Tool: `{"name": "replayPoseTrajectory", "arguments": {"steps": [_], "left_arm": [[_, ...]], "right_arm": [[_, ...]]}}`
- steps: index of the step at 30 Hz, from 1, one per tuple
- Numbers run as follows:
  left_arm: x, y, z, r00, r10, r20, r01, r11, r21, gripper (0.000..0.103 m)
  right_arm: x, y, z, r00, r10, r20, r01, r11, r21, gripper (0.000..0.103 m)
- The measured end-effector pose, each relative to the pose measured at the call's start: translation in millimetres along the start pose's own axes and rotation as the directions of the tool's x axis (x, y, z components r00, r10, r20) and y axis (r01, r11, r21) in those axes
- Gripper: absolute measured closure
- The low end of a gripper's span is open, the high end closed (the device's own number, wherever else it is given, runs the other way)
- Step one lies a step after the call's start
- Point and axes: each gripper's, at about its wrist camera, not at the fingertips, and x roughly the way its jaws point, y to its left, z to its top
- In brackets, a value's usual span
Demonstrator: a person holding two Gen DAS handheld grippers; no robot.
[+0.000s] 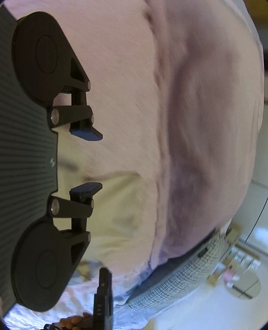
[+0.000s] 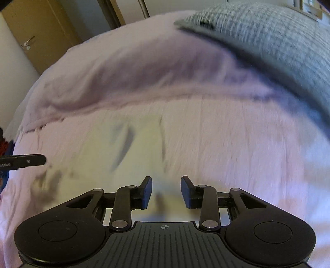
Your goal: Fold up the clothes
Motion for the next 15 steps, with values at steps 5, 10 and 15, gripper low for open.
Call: {"name": "replayPoseTrajectory", "arguments": {"steps": [5,10,15], "left_arm": [[59,-2,28,0.996,-0.063,-0.058,0.060,0.997,-0.052,0.063],[84,1,34,0.986,-0.155,-0.064,0.147,0.983,-0.114,0.077],[67,-6,30,0.987,-0.162,-0.010,0.161,0.987,-0.020,0.098]], "right_arm": [[40,-18,34,0.993,0.117,-0.034,-0.115,0.992,0.054,0.066],[69,-25,46,0.981,0.189,-0.030,-0.185,0.976,0.111,0.066],[67,-24,43,0.973,0.230,0.016,-0.230,0.967,0.105,0.097]]}}
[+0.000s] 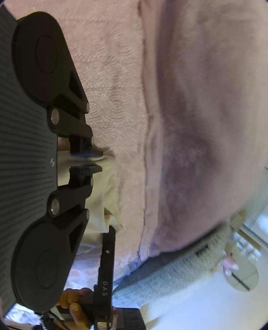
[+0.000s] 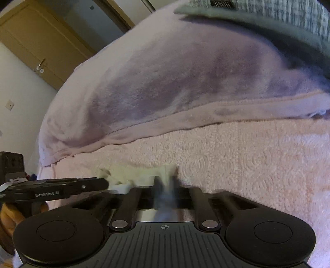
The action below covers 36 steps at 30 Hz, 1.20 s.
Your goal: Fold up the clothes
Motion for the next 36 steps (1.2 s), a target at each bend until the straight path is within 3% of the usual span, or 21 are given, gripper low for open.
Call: {"name": "replayPoseTrajectory", "arguments": {"steps": [5,9,11,12,14,16,18,20,25,28,29,31,32,33,36], "left_arm": [[-60,-19,-22,0.986,-0.075,0.149,0.056,0.990,0.127,0.098],[-106,-43,-76,0.971,-0.109,0.211,0.067,0.979,0.195,0.098],[-119,-50,-109,0.977,-0.104,0.187,0.067,0.979,0.194,0.097],[-120,-52,-128,0.986,-0.091,0.140,0.064,0.980,0.189,0.096],[-119,-56,-163,0.998,-0.044,0.041,0.035,0.979,0.200,0.094],[-117,-61,-195,0.998,0.026,-0.060,-0.011,0.971,0.238,0.095],[-130,-62,-200,0.998,0.035,-0.058,-0.020,0.970,0.241,0.095],[-141,-63,-195,0.999,0.031,-0.019,-0.026,0.975,0.221,0.094],[-139,-69,-151,0.990,0.013,0.141,-0.038,0.984,0.175,0.092],[-111,-78,-142,0.990,0.019,0.142,-0.050,0.975,0.216,0.090],[-97,-79,-147,0.992,0.037,0.117,-0.065,0.967,0.245,0.090],[-65,-77,-164,0.995,0.098,0.033,-0.103,0.948,0.301,0.090],[-59,-75,-173,0.994,0.109,0.028,-0.112,0.937,0.331,0.088],[-63,-75,-177,0.992,0.115,0.050,-0.125,0.927,0.353,0.088],[-92,-81,-180,0.992,0.081,0.099,-0.110,0.938,0.330,0.090]], "right_arm": [[-63,26,-21,0.991,0.033,0.132,-0.013,0.989,-0.146,0.098],[-115,56,-71,0.979,0.064,0.192,-0.004,0.955,-0.296,0.098],[-134,71,-106,0.982,0.057,0.182,0.016,0.927,-0.374,0.097],[-140,76,-124,0.987,0.043,0.155,0.022,0.919,-0.393,0.097],[-138,81,-157,0.998,-0.026,0.049,0.043,0.917,-0.396,0.097],[-131,83,-185,0.988,-0.129,-0.090,0.084,0.917,-0.390,0.097],[-131,86,-202,0.963,-0.226,-0.145,0.154,0.909,-0.388,0.097],[-143,92,-203,0.966,-0.236,-0.109,0.183,0.915,-0.360,0.097],[-149,108,-169,0.972,-0.222,0.080,0.236,0.941,-0.244,0.093],[-126,122,-158,0.964,-0.226,0.142,0.257,0.931,-0.259,0.080],[-112,121,-160,0.962,-0.242,0.127,0.268,0.924,-0.274,0.075],[-81,112,-168,0.952,-0.303,0.048,0.304,0.908,-0.287,0.074],[-71,105,-175,0.944,-0.331,0.014,0.321,0.903,-0.286,0.074],[-69,104,-181,0.939,-0.342,0.019,0.332,0.895,-0.298,0.074],[-93,119,-182,0.929,-0.362,0.073,0.365,0.875,-0.319,0.074]]}}
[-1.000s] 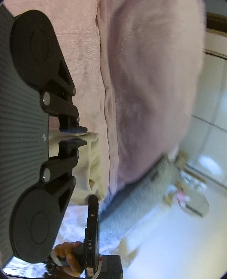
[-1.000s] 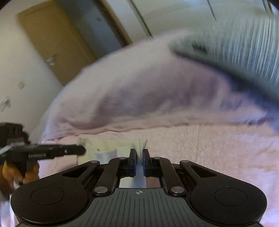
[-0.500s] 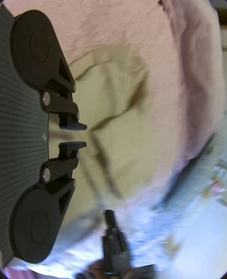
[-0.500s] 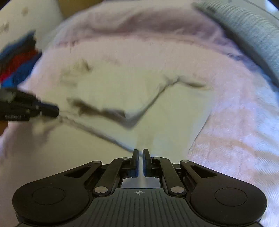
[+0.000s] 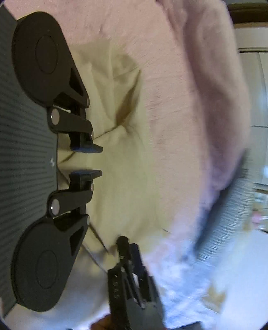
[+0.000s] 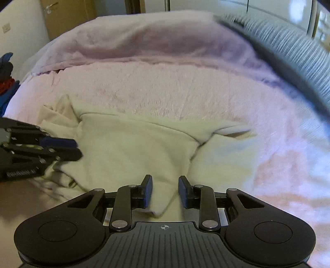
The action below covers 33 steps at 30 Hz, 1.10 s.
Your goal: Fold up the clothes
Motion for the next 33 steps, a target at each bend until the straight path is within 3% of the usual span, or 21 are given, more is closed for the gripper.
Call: {"name": "replayPoseTrajectory", "arguments": {"steps": [2,5,7,11,13,16,20,23,28,33], "left_arm": [[-20,-2,1,0.999,-0.009,0.039,0.010,1.000,-0.017,0.090],[-8,-9,-21,0.997,0.001,-0.079,-0.001,1.000,0.000,0.088],[-13,-13,-27,0.996,0.035,-0.084,-0.036,0.999,0.001,0.088],[-43,-18,-33,0.998,0.048,-0.050,-0.052,0.996,-0.069,0.087],[-55,-19,-46,0.993,0.068,-0.097,-0.080,0.989,-0.122,0.087],[-71,-24,-64,0.978,0.097,-0.184,-0.128,0.978,-0.164,0.088],[-102,-40,-86,0.953,0.133,-0.274,-0.191,0.961,-0.199,0.085],[-122,-54,-113,0.929,0.168,-0.329,-0.254,0.937,-0.240,0.085],[-168,-86,-169,0.924,0.228,-0.305,-0.314,0.910,-0.271,0.083],[-208,-138,-198,0.870,0.303,-0.388,-0.413,0.878,-0.240,0.083]], "right_arm": [[-21,0,-3,0.998,0.005,0.070,-0.005,1.000,0.013,0.073],[-11,8,-13,1.000,0.028,-0.008,-0.027,0.999,0.018,0.073],[5,14,-25,0.996,-0.011,-0.090,0.012,1.000,0.007,0.073],[-36,25,-28,0.999,-0.044,-0.014,0.045,0.999,0.024,0.073],[-50,25,-41,0.998,-0.053,-0.035,0.055,0.996,0.073,0.073],[-62,28,-70,0.982,-0.094,-0.164,0.114,0.987,0.117,0.073],[-106,32,-106,0.982,-0.082,-0.172,0.115,0.975,0.188,0.073],[-123,37,-134,0.966,-0.074,-0.247,0.125,0.972,0.200,0.073],[-162,32,-191,0.969,-0.062,-0.241,0.109,0.977,0.185,0.073],[-209,25,-254,0.957,-0.040,-0.287,0.098,0.976,0.193,0.073]]}}
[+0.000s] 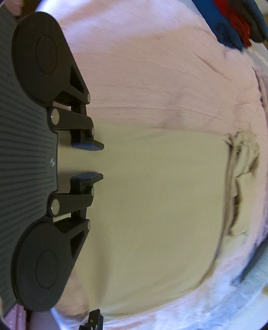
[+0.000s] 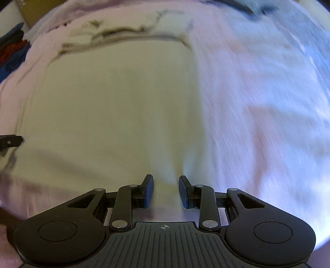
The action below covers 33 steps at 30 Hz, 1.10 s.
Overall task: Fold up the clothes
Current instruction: 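Release the shirt and raise both grippers above the folded shirt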
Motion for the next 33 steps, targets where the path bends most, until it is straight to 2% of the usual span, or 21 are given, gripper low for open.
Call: {"name": "replayPoseTrajectory", "arguments": {"steps": [3,4,7,8,9,11,15,19,26,33], "left_arm": [[-32,-21,-16,0.997,0.057,-0.050,-0.058,0.998,-0.014,0.083],[-46,-28,-19,0.997,0.064,-0.046,-0.065,0.998,-0.023,0.083],[-89,-48,-21,0.996,0.080,-0.032,-0.082,0.995,-0.050,0.080],[-102,-54,-19,0.996,0.085,-0.021,-0.086,0.995,-0.053,0.075],[-116,-60,-18,0.995,0.095,-0.005,-0.095,0.994,-0.054,0.073],[-136,-69,-16,0.993,0.115,0.012,-0.114,0.993,-0.039,0.073],[-171,-78,-15,0.991,0.127,0.046,-0.125,0.991,-0.036,0.070],[-188,-81,-18,0.990,0.123,0.074,-0.122,0.992,-0.023,0.068],[-199,-77,-33,0.992,0.108,0.071,-0.105,0.994,-0.040,0.067],[-205,-74,-43,0.994,0.095,0.055,-0.092,0.994,-0.051,0.065]], "right_arm": [[-20,-10,-13,0.996,-0.023,-0.089,0.023,1.000,-0.010,0.073],[-31,-11,-13,0.995,-0.030,-0.095,0.029,0.999,-0.017,0.073],[-76,-11,-2,0.999,0.019,-0.032,-0.020,1.000,-0.013,0.072],[-90,-11,3,0.999,0.038,-0.012,-0.038,0.999,-0.008,0.070],[-103,-9,9,0.999,0.052,0.001,-0.052,0.999,-0.006,0.058],[-124,-4,17,0.997,0.078,0.024,-0.078,0.997,-0.017,0.042],[-153,10,19,0.993,0.096,0.061,-0.092,0.994,-0.064,0.042],[-163,21,4,0.994,0.092,0.060,-0.088,0.993,-0.073,0.042],[-156,29,-19,0.995,0.098,-0.024,-0.100,0.993,-0.062,0.042],[-166,40,-27,0.997,0.082,-0.008,-0.082,0.993,-0.085,0.042]]}}
